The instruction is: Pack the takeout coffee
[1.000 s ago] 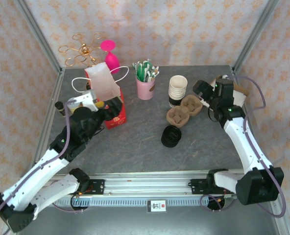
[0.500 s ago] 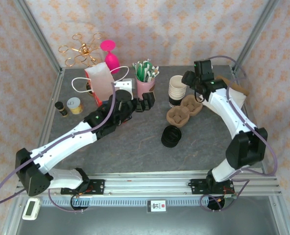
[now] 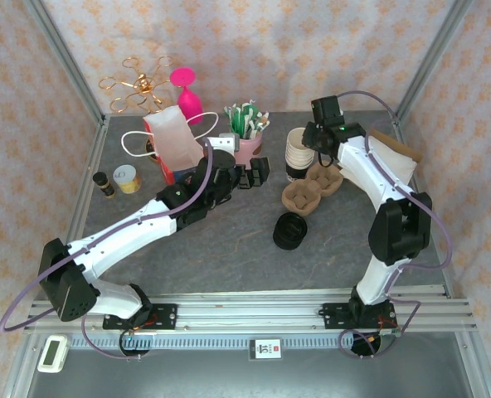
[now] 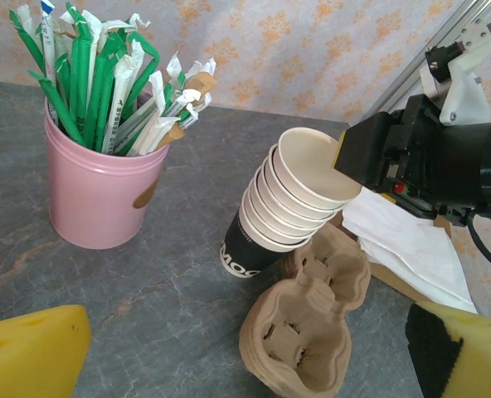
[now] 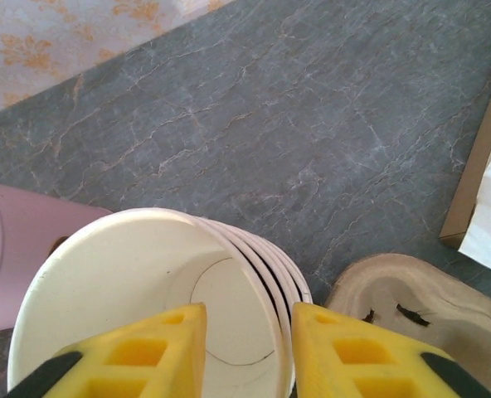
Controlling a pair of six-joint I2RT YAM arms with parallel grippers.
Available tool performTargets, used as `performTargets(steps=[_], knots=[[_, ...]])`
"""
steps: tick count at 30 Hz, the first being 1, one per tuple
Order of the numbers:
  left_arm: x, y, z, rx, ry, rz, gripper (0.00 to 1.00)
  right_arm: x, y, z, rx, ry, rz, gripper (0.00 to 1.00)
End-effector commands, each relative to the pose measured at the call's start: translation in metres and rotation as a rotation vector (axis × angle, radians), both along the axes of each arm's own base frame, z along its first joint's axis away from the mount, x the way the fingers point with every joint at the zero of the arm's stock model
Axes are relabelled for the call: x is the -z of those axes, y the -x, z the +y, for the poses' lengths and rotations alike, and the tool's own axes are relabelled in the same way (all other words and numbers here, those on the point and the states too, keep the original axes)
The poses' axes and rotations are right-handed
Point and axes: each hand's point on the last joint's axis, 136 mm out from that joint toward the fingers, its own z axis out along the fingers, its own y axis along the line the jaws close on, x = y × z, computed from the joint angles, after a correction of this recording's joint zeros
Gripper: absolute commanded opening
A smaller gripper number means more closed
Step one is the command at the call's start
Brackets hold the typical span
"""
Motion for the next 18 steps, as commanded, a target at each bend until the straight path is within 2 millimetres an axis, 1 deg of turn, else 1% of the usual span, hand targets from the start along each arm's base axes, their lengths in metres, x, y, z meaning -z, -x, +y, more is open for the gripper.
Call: performTargets(steps=[1, 12, 15, 18], knots=[[-0.016, -0.005, -0.003, -0.003, 0.013, -0.044, 0.99, -0.004, -0.002, -0.002, 0.010, 0.021, 0.008, 0.28], [-0.014, -0.006, -0.007, 0.010, 0.000, -0.034, 0.99, -0.014, -0.003, -0.005, 0.017, 0.035, -0.009, 0.12], [-0.016, -0.006, -0.008, 0.015, -0.002, -0.036, 0.99, -0.021, -0.003, -0.005, 0.017, 0.029, -0.022, 0.08], [-0.017, -0.006, -0.007, 0.015, -0.006, -0.038, 0.99, -0.032, -0.002, -0.005, 0.023, 0.020, -0.051, 0.05]])
